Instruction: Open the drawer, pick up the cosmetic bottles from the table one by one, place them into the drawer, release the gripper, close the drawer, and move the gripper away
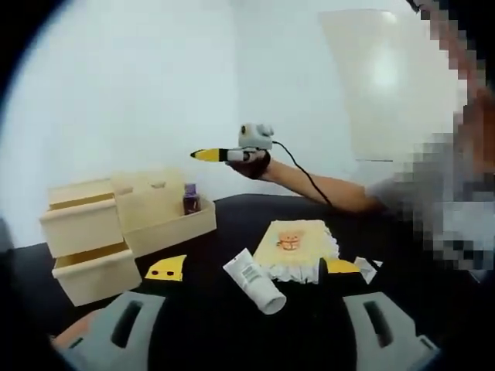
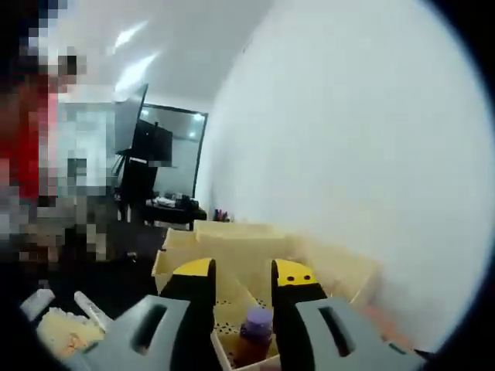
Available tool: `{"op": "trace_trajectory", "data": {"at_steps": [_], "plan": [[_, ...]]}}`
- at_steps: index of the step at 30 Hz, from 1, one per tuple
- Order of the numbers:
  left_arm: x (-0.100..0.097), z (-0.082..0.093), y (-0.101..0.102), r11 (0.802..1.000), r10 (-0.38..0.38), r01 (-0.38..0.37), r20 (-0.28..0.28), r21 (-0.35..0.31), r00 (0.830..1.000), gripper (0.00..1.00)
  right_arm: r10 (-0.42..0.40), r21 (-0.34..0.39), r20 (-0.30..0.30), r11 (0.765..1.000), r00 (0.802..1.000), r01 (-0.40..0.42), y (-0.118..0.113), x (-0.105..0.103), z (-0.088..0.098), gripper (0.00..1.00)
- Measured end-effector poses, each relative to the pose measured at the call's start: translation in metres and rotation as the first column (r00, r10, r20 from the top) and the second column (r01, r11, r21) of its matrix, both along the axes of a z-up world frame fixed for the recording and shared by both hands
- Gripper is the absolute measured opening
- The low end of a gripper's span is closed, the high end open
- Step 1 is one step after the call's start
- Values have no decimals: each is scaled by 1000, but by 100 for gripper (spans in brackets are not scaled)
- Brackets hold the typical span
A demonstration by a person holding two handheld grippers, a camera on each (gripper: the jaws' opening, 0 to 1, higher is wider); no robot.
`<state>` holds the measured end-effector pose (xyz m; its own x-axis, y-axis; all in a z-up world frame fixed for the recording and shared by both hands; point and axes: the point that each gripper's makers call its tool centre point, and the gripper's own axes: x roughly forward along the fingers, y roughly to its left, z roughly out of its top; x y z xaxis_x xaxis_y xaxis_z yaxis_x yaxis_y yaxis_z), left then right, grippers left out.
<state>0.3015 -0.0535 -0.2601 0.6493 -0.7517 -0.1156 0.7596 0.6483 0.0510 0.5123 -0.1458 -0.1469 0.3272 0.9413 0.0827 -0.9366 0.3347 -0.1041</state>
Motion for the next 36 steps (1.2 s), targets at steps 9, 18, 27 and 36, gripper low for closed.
{"op": "trace_trajectory", "data": {"at_steps": [9,18,27,36], "plan": [[0,-1,2,1000,1,-1,-3,3,1000,61,45,-61,-61,997,997,-48,-16,-33,-8,33],[-2,2,2,1000,-8,8,9,2,1000,60,36,-108,-121,993,992,-49,-34,-75,-22,35],[-4,6,3,1000,-18,18,15,-15,1000,59,-53,-84,-220,996,974,35,-75,-103,-32,41],[-3,10,5,999,-7,8,23,-36,1000,59,-110,-138,-266,988,958,75,-96,-133,-59,41]]}}
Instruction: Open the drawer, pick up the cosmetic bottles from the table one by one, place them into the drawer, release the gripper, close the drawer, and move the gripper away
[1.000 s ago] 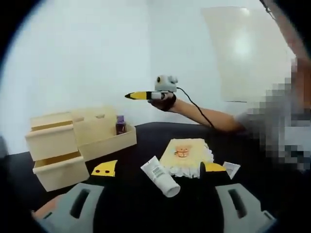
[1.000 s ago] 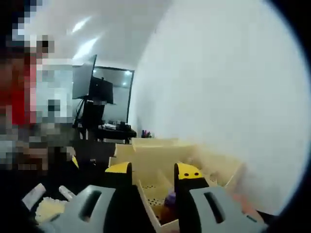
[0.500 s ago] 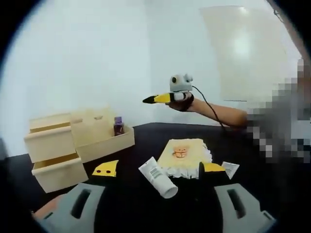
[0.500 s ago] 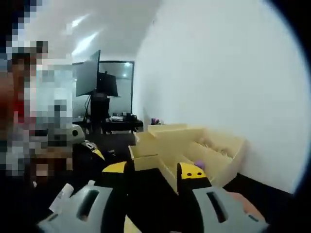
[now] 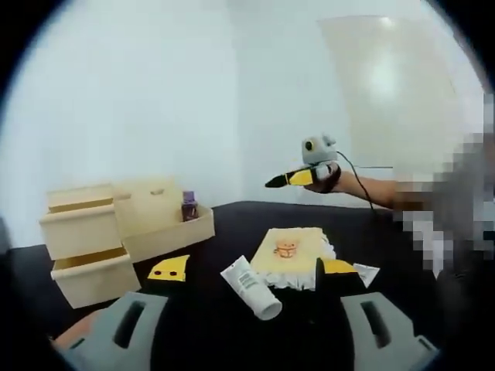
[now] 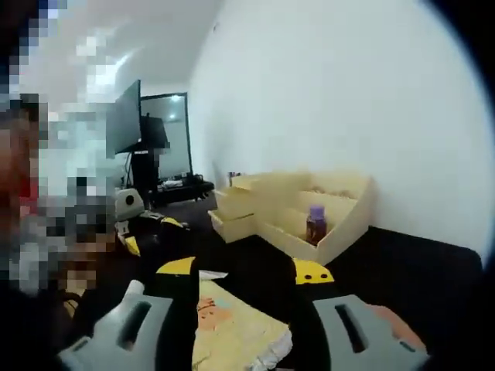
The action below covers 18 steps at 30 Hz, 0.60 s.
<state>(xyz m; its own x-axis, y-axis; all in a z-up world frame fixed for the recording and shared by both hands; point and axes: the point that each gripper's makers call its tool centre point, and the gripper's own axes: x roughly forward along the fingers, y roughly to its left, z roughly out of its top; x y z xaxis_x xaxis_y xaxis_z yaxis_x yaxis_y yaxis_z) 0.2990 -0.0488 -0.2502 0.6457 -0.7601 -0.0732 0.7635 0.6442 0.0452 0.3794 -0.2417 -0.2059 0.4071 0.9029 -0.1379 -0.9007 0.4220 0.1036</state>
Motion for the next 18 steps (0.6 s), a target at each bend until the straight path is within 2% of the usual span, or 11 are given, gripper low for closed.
{"op": "trace_trajectory", "data": {"at_steps": [3,12,14,16,18], "plan": [[1,0,0,1000,3,-3,-2,-1,1000,59,-6,-6,-7,1000,1000,6,0,-14,-6,41],[4,-4,-1,1000,2,-2,-21,-1,1000,61,-31,-44,-41,999,999,30,-13,-27,-18,41],[4,-4,-1,1000,5,-5,-17,-3,1000,61,-30,-58,-47,998,998,27,-15,-32,-23,42],[3,0,0,1000,4,-4,5,-7,1000,60,-27,-68,-83,997,996,21,-17,-38,-29,43],[1,2,0,1000,1,-1,15,-13,1000,60,-33,-81,-95,996,995,26,-27,-33,-31,43]]}}
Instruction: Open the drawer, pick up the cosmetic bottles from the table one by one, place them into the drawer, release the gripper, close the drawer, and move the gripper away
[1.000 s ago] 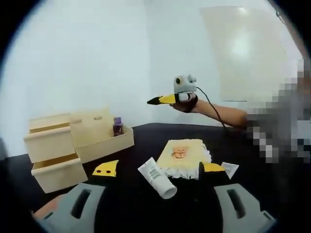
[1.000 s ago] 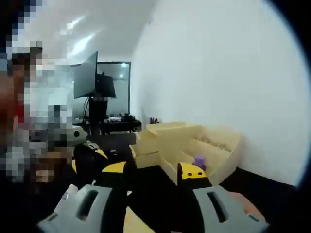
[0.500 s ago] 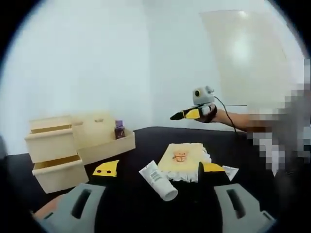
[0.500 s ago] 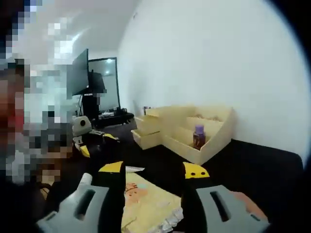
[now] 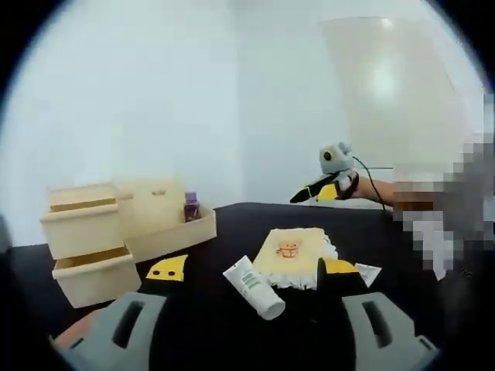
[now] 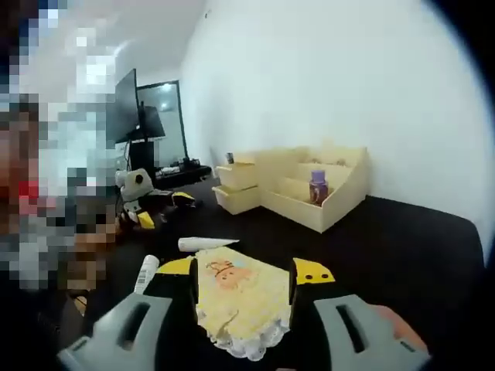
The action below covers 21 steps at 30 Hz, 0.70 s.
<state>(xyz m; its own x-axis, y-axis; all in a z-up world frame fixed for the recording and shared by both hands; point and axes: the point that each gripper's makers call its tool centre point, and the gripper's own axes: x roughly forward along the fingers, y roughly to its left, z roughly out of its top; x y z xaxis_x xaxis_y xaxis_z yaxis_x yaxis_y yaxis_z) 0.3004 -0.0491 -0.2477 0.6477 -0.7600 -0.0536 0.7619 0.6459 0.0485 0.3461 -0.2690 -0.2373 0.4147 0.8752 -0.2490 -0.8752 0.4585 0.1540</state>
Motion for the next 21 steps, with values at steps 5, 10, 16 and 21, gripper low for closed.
{"op": "trace_trajectory", "data": {"at_steps": [5,10,16,21], "plan": [[0,0,2,1000,6,-6,-3,-4,1000,60,-19,-39,-102,999,995,15,2,-19,-22,47],[-1,-1,-1,1000,1,-1,0,5,1000,60,-97,-86,-207,993,973,80,-7,-20,-45,47],[-1,-2,-2,1000,-3,3,-1,8,1000,60,-119,-56,-279,993,953,108,-8,-21,-57,47],[-1,-3,-3,1000,-2,2,-1,11,1000,59,-163,-42,-359,987,919,158,-9,-18,-67,46]]}}
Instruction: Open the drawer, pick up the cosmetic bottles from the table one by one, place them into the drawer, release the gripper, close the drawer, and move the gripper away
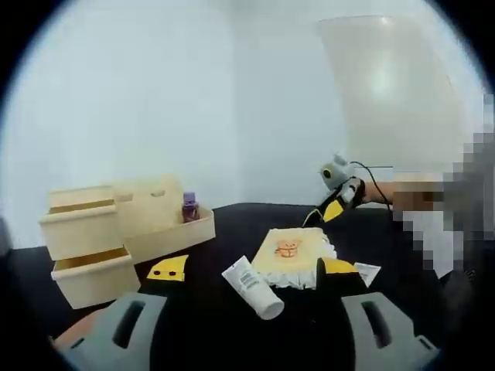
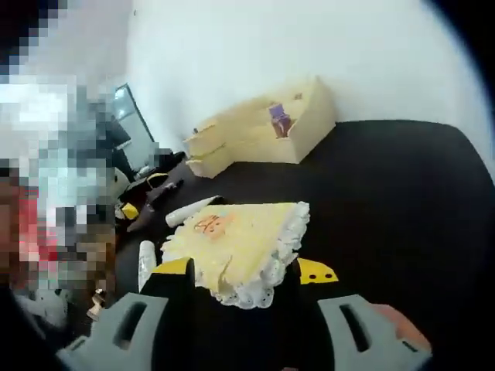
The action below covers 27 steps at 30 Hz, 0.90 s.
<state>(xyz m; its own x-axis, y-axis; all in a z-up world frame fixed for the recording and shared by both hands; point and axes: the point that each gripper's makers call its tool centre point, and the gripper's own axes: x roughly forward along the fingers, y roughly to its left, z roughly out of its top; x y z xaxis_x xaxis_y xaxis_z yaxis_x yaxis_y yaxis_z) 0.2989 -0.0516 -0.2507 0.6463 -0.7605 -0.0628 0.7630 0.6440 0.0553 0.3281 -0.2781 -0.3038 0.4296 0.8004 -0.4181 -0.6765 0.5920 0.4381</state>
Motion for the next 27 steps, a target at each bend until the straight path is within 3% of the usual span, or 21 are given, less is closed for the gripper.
{"op": "trace_trajectory", "data": {"at_steps": [6,9,16,23,26,27], "plan": [[0,0,0,1000,-1,1,-1,-1,1000,59,-50,37,-100,998,994,54,-3,0,-6,44],[0,0,0,1000,-3,3,1,-1,1000,59,-60,47,-114,997,992,66,-2,1,-6,44],[1,0,1,1000,0,0,0,-2,1000,59,-120,-10,-80,993,990,119,-4,10,-13,37],[1,0,1,1000,5,-5,-1,-1,1000,59,-100,-8,-79,995,992,100,15,7,-15,33],[1,0,1,1000,5,-5,-1,-1,1000,59,-139,-82,-22,987,990,137,8,17,-20,22],[1,0,1,1000,5,-5,-1,0,1000,59,-130,-69,-31,989,991,127,9,15,-19,21]]}}
